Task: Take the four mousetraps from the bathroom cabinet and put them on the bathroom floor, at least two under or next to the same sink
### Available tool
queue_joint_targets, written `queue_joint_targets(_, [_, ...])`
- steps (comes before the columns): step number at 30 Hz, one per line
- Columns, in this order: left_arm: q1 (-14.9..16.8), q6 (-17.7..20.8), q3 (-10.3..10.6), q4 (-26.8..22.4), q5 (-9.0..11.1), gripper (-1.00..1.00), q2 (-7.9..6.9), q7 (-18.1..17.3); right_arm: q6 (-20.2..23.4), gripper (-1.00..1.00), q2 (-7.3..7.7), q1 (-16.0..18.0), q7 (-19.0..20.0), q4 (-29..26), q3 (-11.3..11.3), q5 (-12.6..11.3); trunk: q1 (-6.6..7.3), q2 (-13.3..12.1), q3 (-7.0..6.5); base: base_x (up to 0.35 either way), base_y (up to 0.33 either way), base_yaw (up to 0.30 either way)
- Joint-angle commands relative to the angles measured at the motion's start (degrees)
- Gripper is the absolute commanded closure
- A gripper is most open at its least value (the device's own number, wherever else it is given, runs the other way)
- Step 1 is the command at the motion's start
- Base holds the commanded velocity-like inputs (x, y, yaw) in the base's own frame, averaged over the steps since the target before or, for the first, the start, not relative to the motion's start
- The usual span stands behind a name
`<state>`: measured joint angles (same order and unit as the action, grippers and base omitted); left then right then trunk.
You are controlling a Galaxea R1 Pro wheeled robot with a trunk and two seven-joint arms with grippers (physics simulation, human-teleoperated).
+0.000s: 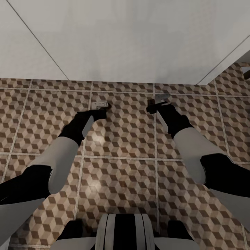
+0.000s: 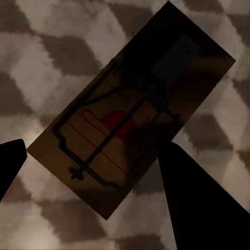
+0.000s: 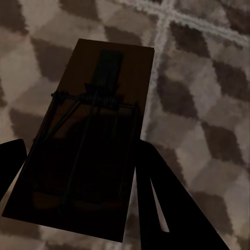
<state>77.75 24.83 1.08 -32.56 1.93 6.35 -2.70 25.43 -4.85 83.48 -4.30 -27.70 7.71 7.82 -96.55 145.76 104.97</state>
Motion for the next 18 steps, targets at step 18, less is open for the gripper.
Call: queue_joint_targets(18, [0.01,0.73,-0.22,-5.85,0.32,1.00,-1.74,-0.26,0.24,1.00,0.04,0.01,0.66,-0.08,0.20,0.18,0.01,0.01,0.03,0.000,0.000,0.000])
